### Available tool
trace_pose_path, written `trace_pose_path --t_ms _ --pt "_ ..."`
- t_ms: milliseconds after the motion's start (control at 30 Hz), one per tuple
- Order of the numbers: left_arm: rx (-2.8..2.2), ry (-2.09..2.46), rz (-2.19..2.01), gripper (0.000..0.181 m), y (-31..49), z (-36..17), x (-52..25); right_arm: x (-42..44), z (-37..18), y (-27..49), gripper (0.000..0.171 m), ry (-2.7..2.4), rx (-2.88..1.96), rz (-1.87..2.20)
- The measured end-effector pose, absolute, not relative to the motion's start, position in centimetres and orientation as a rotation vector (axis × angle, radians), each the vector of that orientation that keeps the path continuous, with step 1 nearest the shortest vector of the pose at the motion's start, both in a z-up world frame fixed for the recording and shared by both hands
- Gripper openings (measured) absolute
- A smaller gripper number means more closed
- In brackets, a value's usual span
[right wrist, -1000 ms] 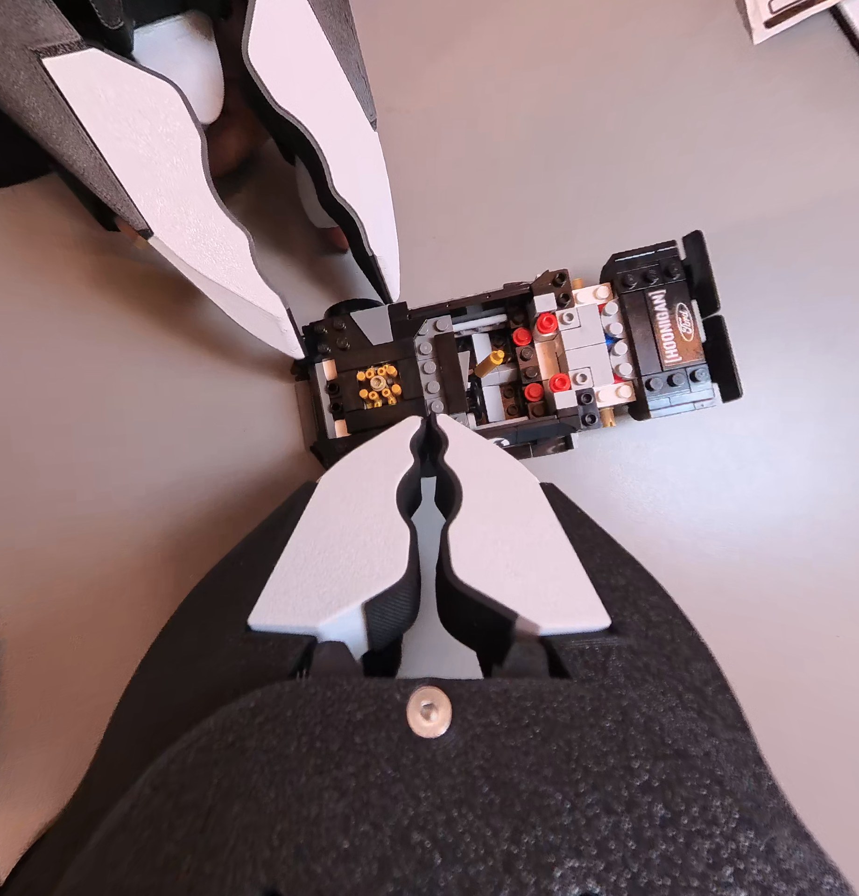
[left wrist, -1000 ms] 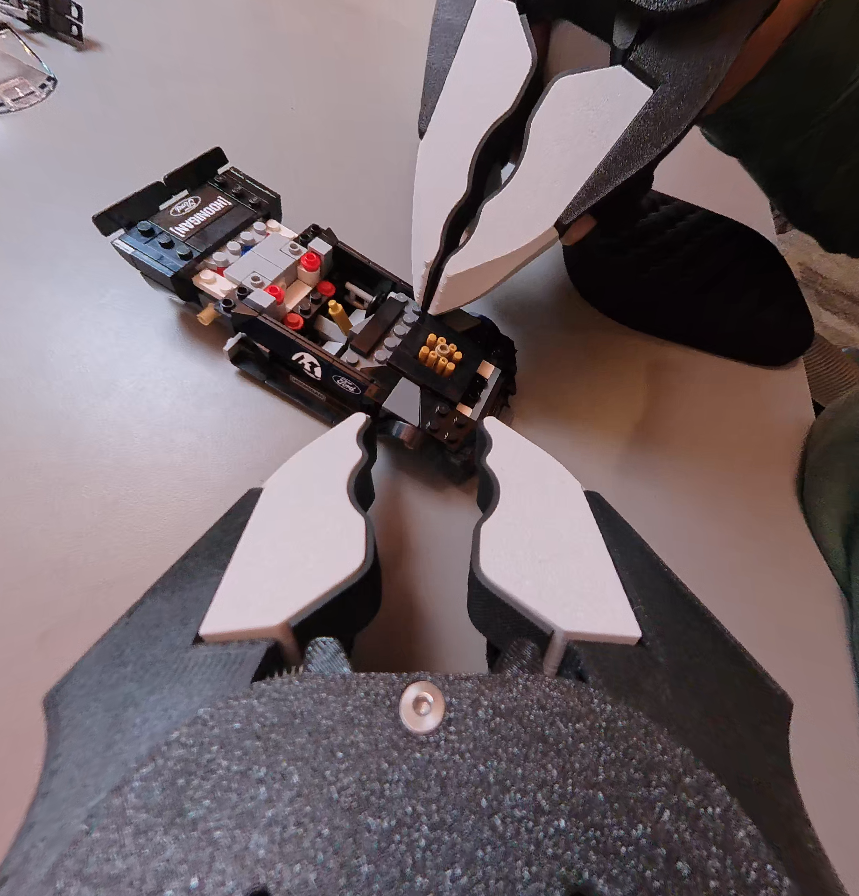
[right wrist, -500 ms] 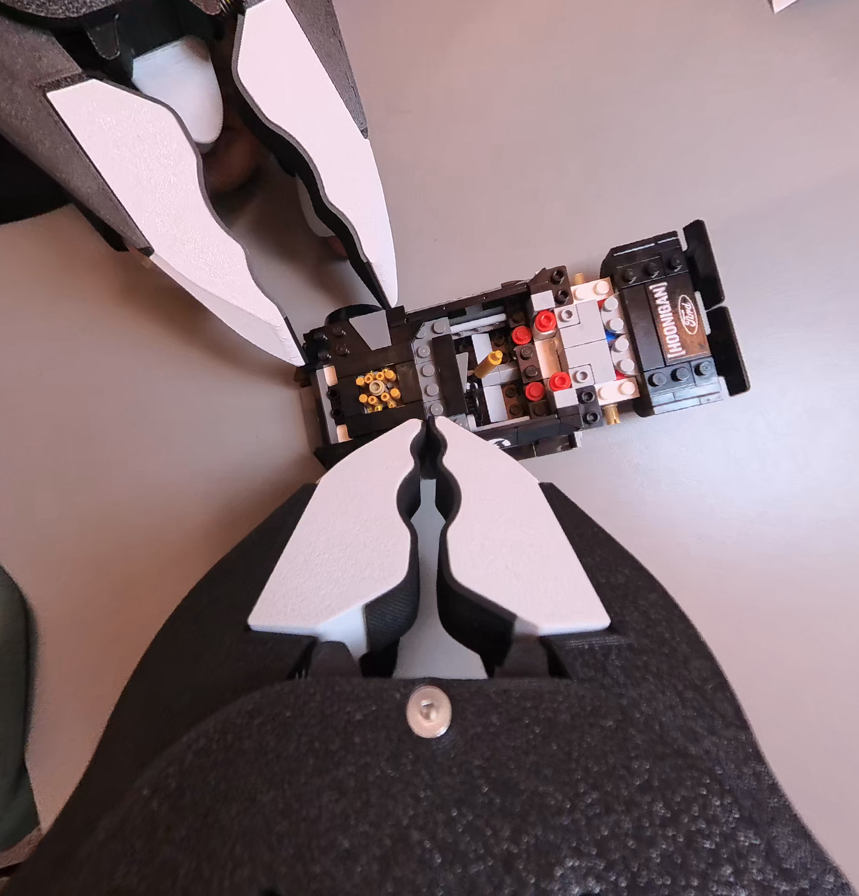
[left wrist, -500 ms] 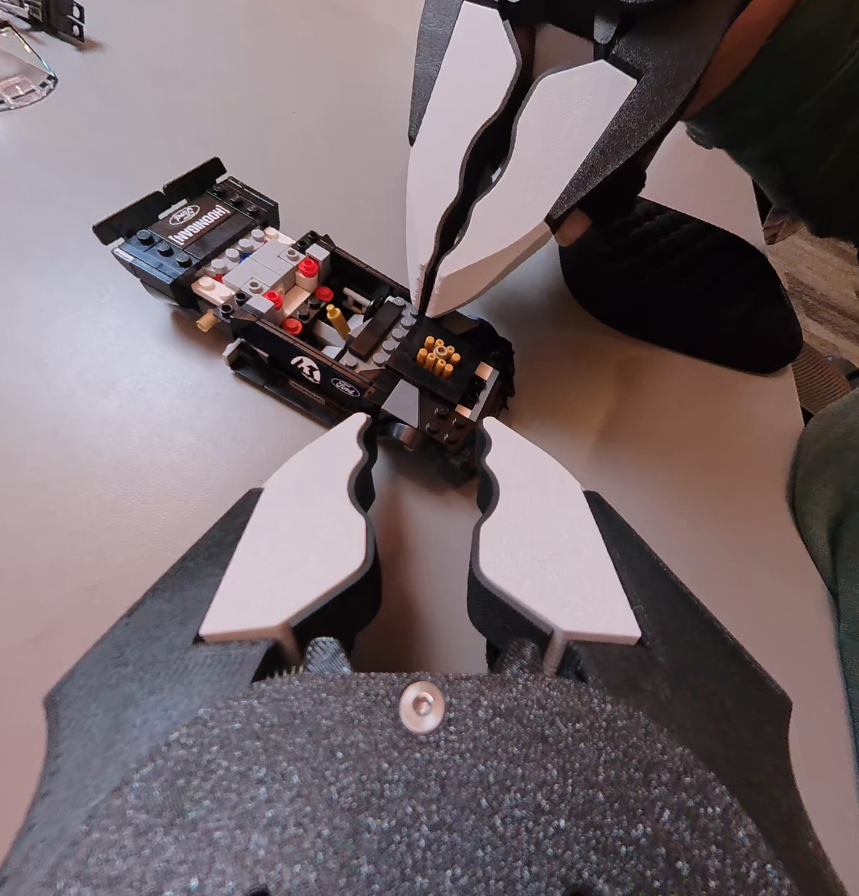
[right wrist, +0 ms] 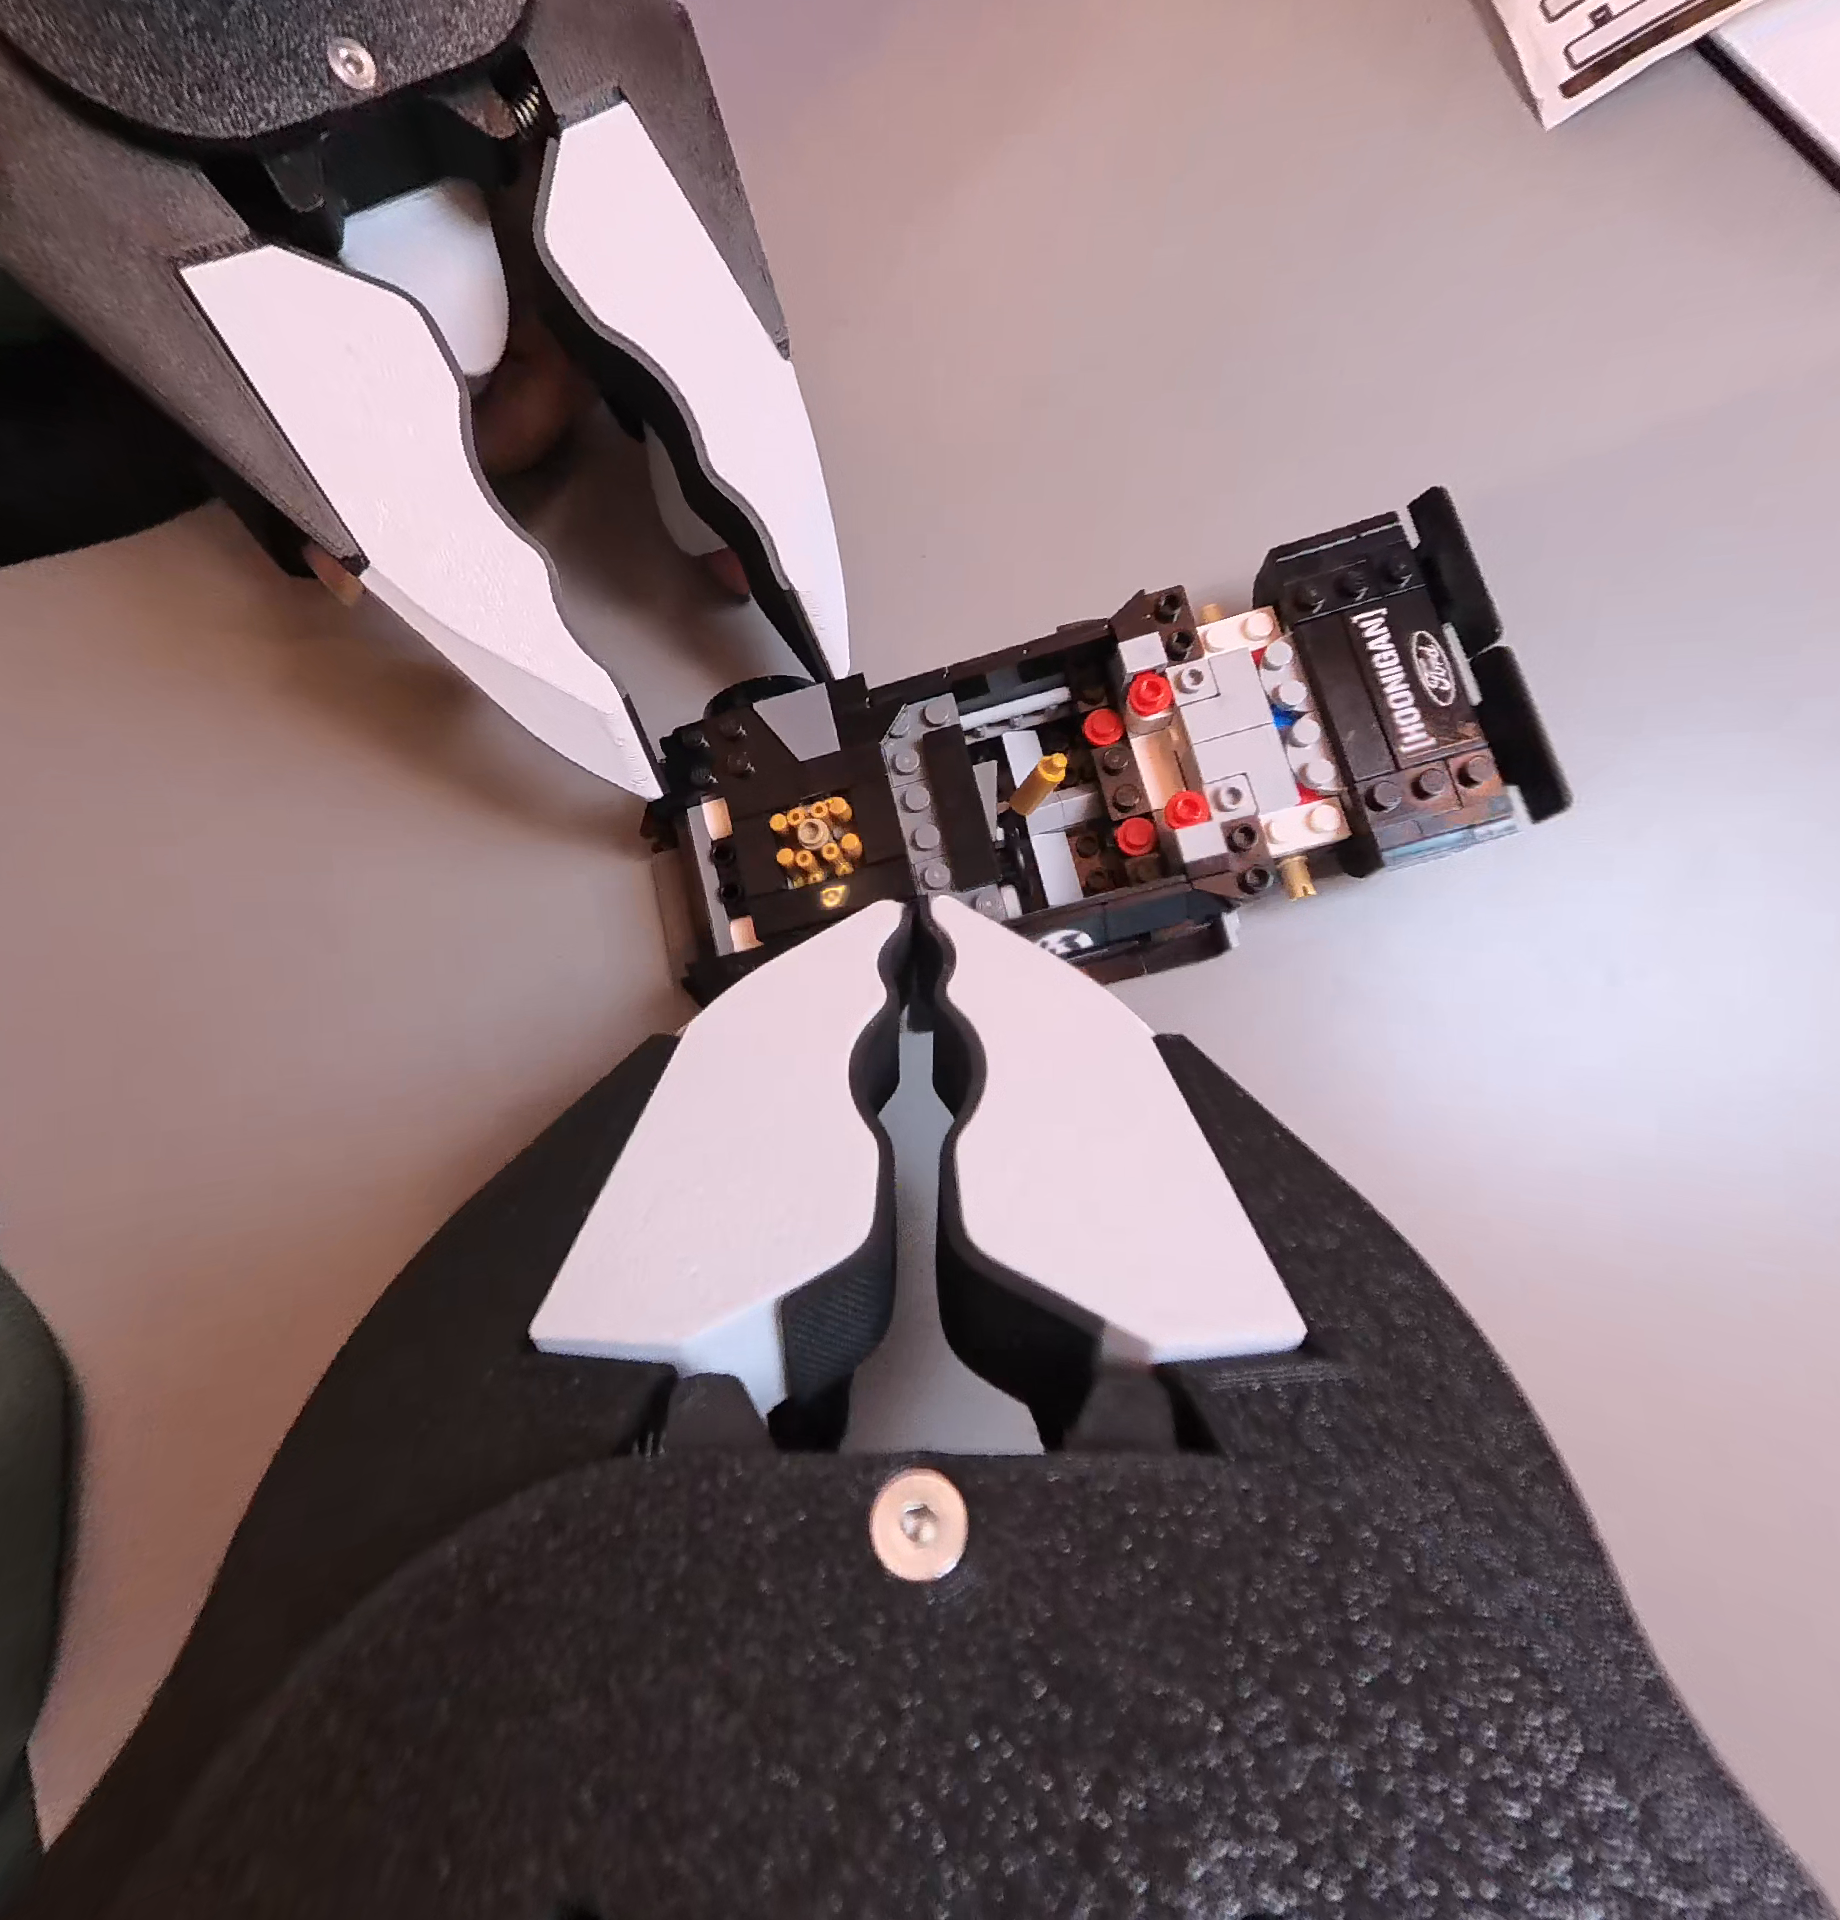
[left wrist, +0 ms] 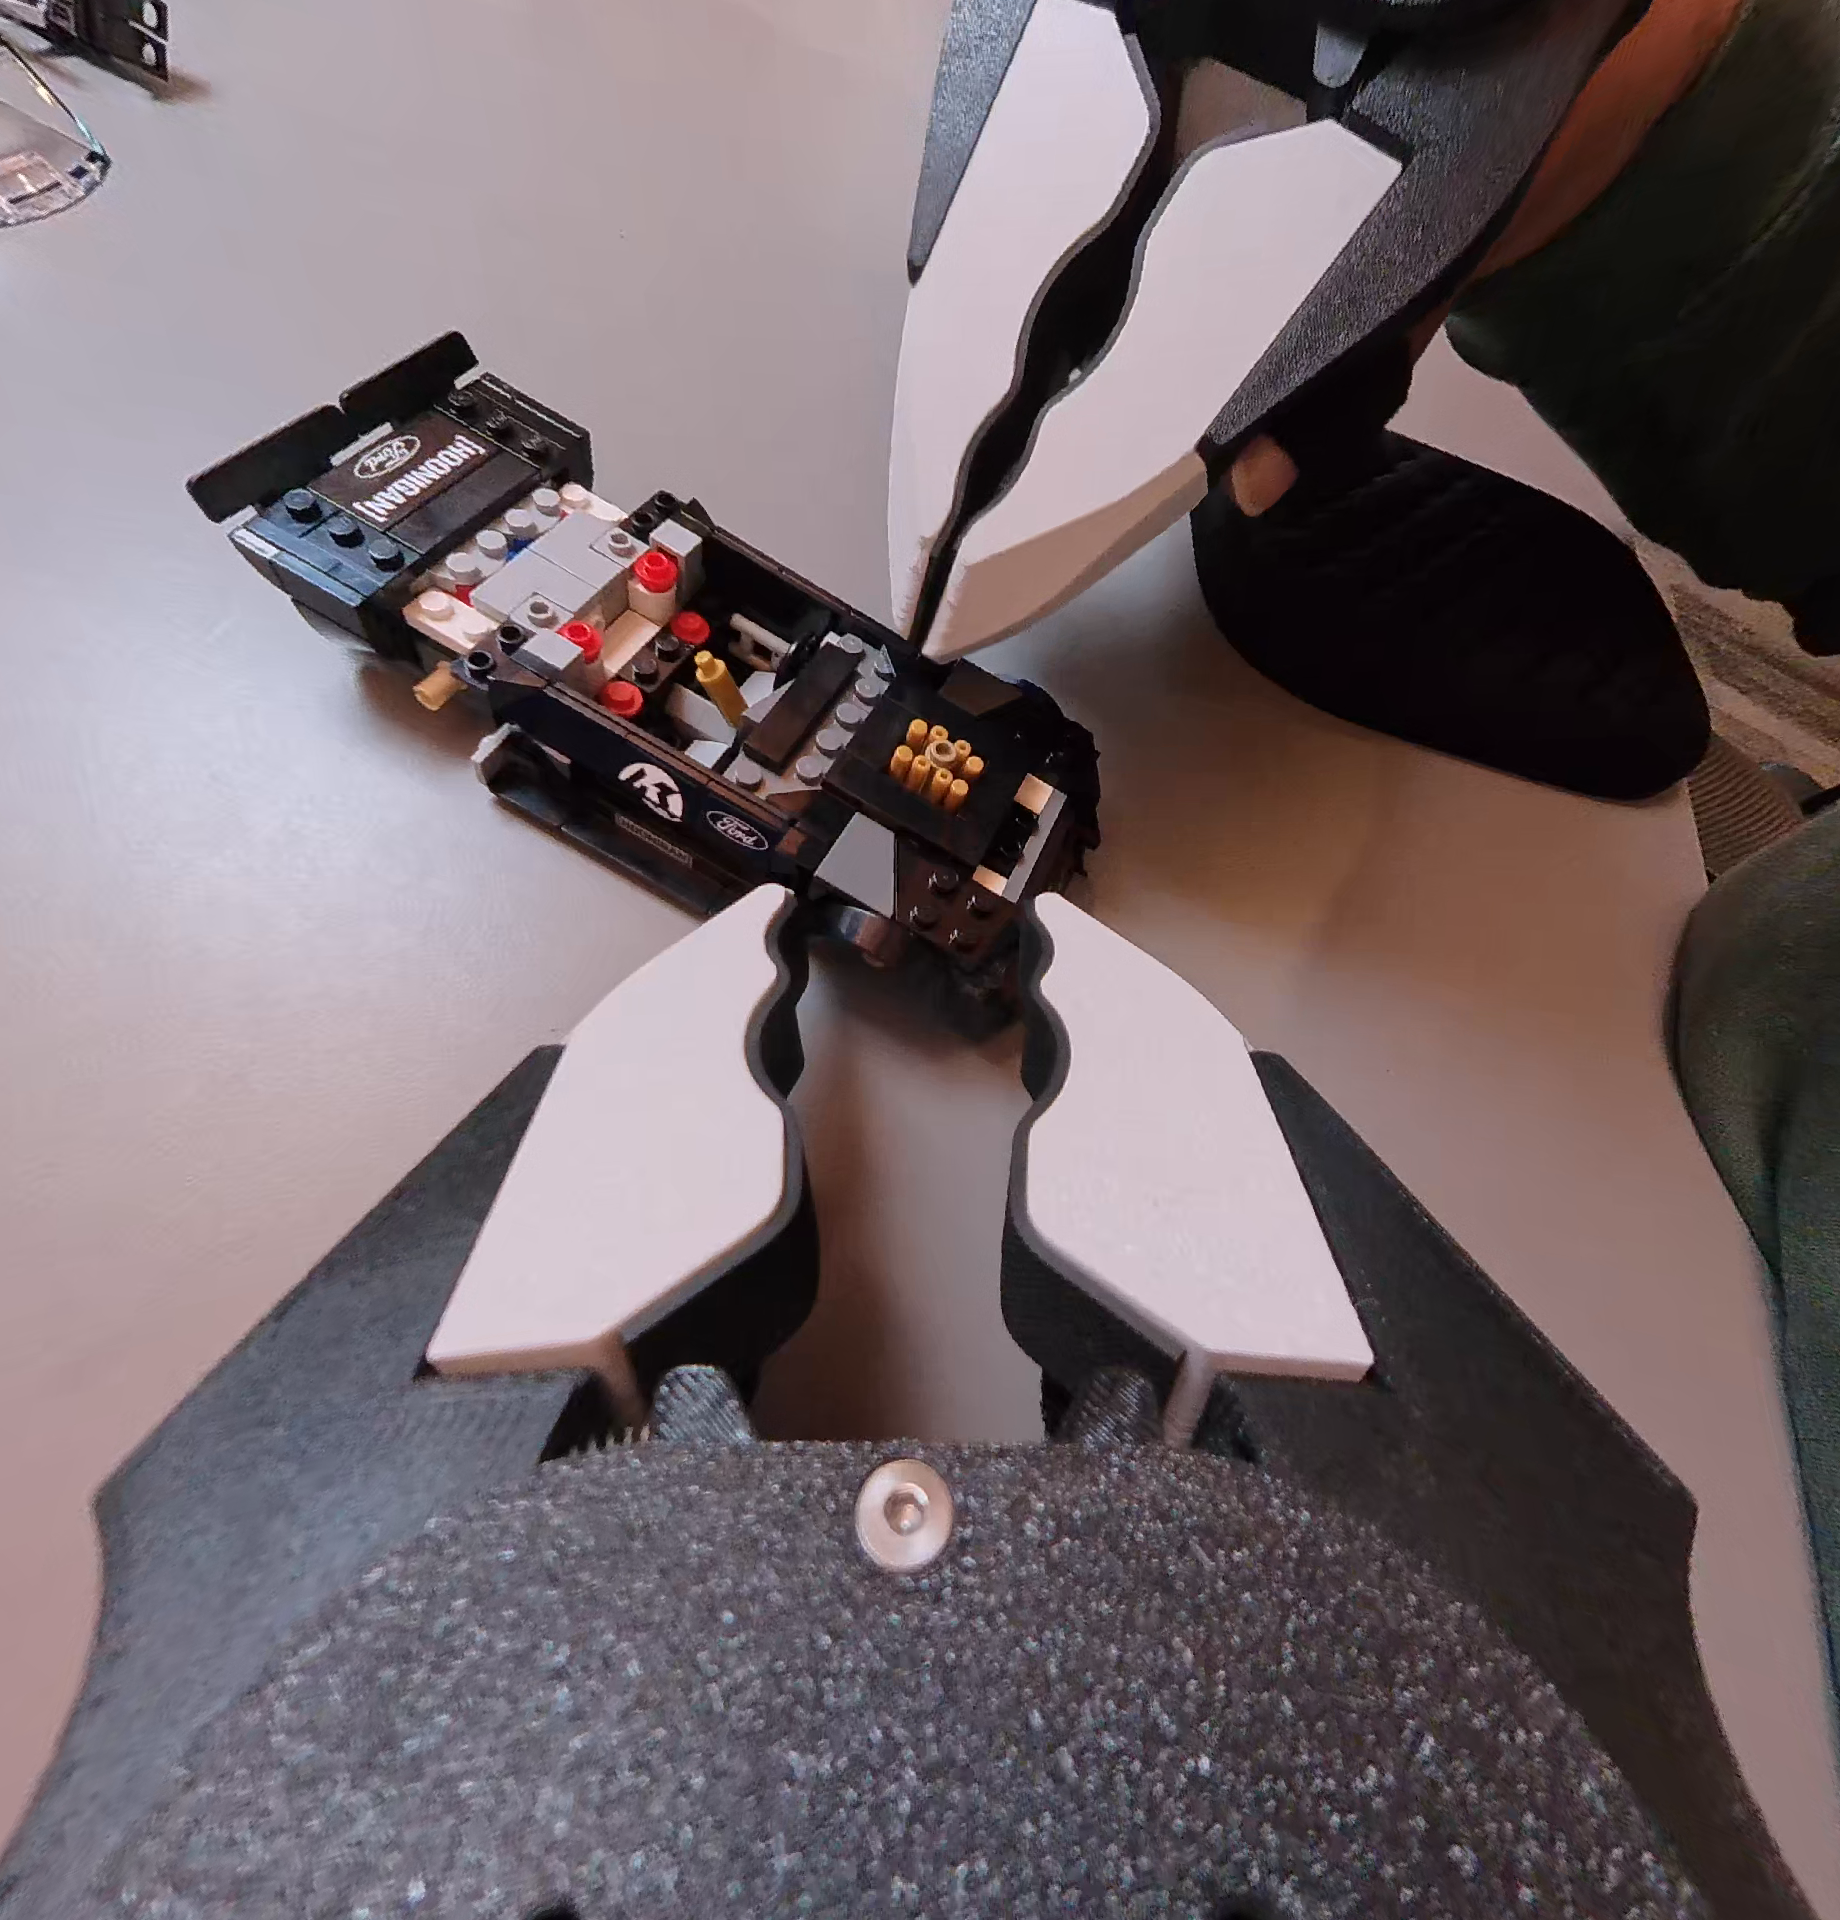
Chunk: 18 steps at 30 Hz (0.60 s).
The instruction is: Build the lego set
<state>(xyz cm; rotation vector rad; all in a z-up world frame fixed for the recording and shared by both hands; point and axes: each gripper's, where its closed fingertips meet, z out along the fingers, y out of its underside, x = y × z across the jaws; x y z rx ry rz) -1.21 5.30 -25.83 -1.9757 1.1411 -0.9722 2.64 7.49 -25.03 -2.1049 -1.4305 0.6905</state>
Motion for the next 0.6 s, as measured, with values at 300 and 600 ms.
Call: trace_pose_path --t_ms 300,600 --pt "-1.975 1.141 -0.971 0.039 5.28 -25.83 -1.18 2.59 -25.48 7.61 0.000 -1.460 -2.108 0.628" --pt "-1.980 1.140 -0.983 0.039 5.20 -25.86 -1.06 2.61 -25.56 7.62 0.000 -1.499 -2.167 0.567"
